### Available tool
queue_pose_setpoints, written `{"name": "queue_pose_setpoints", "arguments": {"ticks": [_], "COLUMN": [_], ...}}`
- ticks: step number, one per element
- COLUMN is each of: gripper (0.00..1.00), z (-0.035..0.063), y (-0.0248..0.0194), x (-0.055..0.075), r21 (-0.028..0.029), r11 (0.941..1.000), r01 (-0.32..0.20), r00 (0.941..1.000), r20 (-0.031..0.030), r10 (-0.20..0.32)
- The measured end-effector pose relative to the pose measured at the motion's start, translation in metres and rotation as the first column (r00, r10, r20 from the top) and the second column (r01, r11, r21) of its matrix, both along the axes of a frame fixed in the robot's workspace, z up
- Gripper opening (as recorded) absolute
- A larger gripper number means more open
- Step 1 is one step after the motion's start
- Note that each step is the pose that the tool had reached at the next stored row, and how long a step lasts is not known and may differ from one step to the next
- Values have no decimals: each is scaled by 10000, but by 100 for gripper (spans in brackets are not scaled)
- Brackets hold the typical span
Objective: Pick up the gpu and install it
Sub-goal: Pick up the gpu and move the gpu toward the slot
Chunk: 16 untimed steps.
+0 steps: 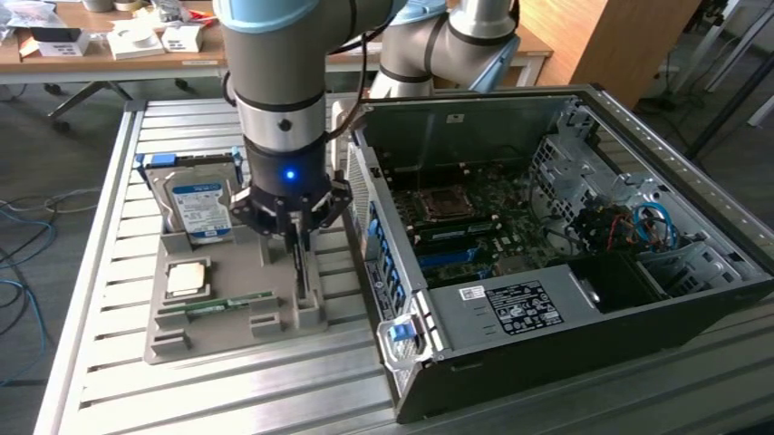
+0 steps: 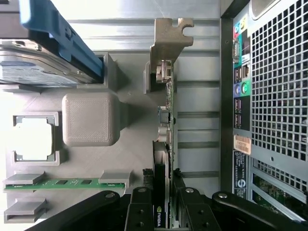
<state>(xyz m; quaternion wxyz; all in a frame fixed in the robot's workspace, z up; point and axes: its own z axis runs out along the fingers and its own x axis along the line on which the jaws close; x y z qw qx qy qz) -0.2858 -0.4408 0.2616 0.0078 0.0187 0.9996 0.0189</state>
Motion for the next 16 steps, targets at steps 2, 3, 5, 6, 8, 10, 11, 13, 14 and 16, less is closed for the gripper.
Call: {"name": "queue_pose_setpoints", "arguments": {"ticks": [2,3,5,6,8,10,11,13,14,16], "gripper": [26,26,26,26,26,26,26,26,26,26], "z": [55,135,387,472,533,597,629,700,734,802], "y": [0,0,0,0,0,0,0,0,0,0], "x": [0,0,0,0,0,0,0,0,1,1], "r21": [-1,0,1,0,1,1,0,1,1,1], "r11": [10000,10000,10000,10000,10000,10000,10000,10000,10000,10000], "r01": [0,0,-1,0,-1,-1,0,0,-1,-1], "r00": [10000,10000,10000,10000,10000,10000,10000,10000,10000,10000], "r20": [-1,0,0,-1,0,0,0,0,0,-1], "r10": [0,0,1,0,1,1,0,0,1,1]}}
